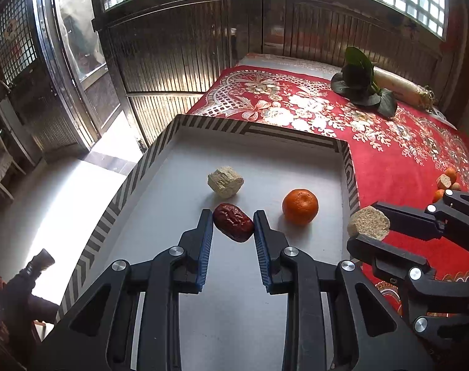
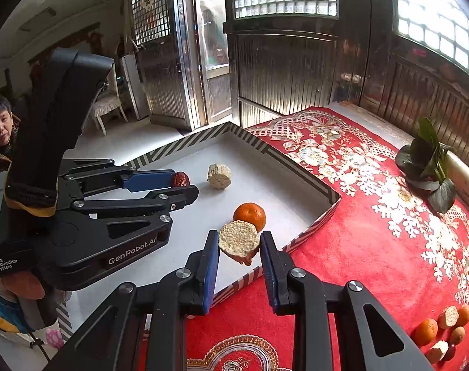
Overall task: Organize fruits
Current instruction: 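Carry the date and round cake into the white tray and open both tools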
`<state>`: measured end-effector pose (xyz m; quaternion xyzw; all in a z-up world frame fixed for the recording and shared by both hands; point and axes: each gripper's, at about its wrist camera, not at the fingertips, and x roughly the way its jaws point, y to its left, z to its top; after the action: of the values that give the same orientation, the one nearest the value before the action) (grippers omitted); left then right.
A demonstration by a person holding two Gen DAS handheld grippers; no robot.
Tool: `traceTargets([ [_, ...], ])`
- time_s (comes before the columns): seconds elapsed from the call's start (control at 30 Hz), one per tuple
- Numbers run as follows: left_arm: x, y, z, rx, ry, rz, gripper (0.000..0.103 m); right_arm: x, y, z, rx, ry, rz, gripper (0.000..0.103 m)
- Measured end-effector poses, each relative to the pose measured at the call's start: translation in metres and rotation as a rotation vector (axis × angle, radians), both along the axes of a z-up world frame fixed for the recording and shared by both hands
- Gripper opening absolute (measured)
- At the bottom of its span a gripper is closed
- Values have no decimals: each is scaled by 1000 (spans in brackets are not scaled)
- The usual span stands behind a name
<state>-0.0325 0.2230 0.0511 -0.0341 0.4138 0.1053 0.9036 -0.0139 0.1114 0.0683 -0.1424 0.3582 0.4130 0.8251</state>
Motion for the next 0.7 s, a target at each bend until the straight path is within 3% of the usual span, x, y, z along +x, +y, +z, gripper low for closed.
traceTargets([
  [0.7, 23, 24, -29, -95, 144, 30, 26, 19, 55, -39, -122, 67, 115, 26],
])
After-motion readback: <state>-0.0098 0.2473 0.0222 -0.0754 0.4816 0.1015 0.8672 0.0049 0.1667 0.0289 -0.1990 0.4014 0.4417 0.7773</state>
